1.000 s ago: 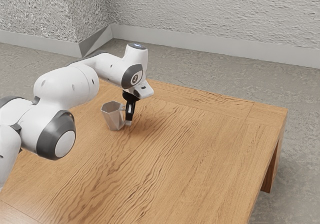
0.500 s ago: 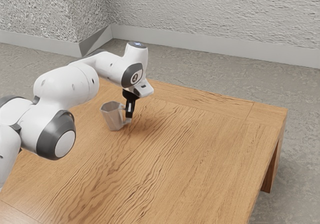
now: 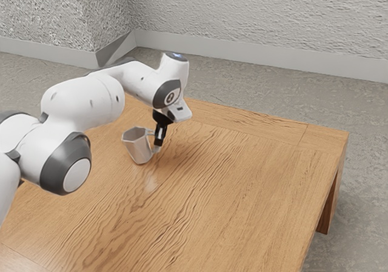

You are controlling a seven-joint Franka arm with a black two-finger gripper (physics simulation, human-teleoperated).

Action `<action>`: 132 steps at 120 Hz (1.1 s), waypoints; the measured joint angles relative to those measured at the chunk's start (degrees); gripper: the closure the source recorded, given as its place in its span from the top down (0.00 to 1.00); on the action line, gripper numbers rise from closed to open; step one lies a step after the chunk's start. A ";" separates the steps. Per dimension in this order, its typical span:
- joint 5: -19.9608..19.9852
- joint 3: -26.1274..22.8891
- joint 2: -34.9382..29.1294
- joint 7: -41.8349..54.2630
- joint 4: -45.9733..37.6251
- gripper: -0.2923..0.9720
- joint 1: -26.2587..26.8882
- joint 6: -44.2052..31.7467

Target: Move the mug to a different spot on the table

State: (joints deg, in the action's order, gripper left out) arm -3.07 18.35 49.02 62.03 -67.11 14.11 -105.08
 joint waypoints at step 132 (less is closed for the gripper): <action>-3.58 -0.02 -5.98 -11.12 -13.12 0.24 9.80 3.25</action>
State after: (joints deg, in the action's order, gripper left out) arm -6.66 18.33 43.04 50.90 -80.23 23.91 -101.83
